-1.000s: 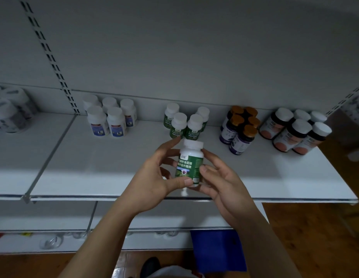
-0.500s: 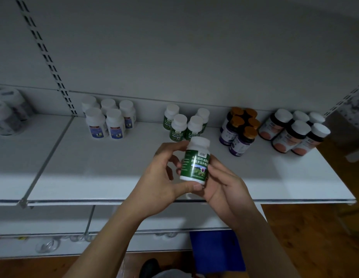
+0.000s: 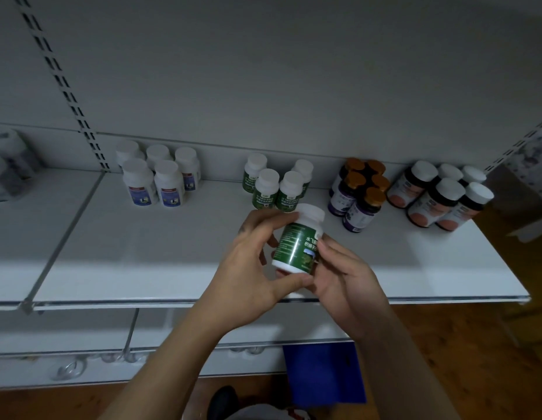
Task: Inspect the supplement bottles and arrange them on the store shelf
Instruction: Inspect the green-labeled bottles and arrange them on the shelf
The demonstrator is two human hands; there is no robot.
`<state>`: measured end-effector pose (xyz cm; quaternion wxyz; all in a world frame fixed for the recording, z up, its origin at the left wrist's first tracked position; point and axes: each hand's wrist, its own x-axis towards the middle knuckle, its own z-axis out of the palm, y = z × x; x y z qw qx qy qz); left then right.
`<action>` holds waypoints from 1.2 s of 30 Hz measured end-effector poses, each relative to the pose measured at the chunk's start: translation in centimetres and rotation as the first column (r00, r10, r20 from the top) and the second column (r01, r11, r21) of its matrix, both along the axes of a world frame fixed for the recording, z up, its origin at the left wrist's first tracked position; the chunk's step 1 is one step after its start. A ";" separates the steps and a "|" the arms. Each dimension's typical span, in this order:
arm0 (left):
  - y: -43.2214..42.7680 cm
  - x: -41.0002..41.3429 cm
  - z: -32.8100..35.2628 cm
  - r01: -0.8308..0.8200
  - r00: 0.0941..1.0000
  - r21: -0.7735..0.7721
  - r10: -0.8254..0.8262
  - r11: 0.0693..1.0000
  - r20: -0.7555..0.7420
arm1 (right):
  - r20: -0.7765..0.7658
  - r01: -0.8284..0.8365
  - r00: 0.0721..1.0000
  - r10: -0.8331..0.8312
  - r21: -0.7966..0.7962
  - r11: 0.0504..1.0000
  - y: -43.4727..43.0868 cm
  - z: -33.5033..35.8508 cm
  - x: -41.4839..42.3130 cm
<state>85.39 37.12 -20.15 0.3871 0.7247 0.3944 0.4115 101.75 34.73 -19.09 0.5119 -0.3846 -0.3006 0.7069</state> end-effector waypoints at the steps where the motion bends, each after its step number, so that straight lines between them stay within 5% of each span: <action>1: 0.0 0.0 -0.1 -0.001 1.000 -0.011 0.001 1.000 0.003 | 0.013 0.004 1.000 -0.004 0.014 1.000 0.0 0.0 0.1; 8: -0.3 -0.6 0.1 0.043 0.996 -0.122 -0.033 0.992 0.087 | 0.087 0.180 0.979 -0.182 0.028 0.983 0.6 -0.2 0.4; 23: -0.1 -0.7 -1.1 0.152 0.987 -0.318 -0.126 0.936 0.101 | 0.278 0.227 0.933 -0.229 0.039 0.973 0.2 -0.2 -0.1; 36: 0.3 0.0 -2.4 -0.150 0.988 -0.170 0.141 0.974 -0.066 | 0.552 0.137 0.808 -0.206 0.164 0.977 0.1 0.1 0.4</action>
